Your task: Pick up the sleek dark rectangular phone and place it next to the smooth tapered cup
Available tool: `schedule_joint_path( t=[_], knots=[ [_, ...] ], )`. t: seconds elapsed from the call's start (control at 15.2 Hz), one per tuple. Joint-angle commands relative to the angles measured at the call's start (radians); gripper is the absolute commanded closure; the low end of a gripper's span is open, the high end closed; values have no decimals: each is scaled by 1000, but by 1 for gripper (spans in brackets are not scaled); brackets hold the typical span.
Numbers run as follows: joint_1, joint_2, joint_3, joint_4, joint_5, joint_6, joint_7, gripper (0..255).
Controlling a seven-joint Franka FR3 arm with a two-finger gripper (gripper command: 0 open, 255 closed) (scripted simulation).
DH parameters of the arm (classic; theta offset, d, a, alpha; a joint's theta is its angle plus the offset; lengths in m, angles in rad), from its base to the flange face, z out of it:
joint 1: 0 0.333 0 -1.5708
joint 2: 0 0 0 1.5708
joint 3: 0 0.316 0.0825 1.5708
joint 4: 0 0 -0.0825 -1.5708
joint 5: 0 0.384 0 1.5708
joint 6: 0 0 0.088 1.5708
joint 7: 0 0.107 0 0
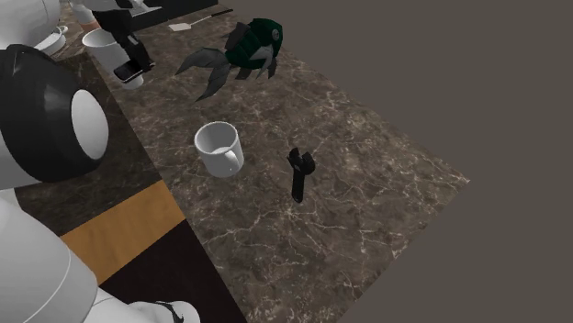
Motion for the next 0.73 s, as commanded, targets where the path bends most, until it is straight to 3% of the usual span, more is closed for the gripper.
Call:
schedule_joint_path(
  t=[0.0,0.66],
  knots=[
    [4,54,-7,-48,-6,19,0,255],
    [16,77,-30,-130,-20,123,6,255]
  ],
)
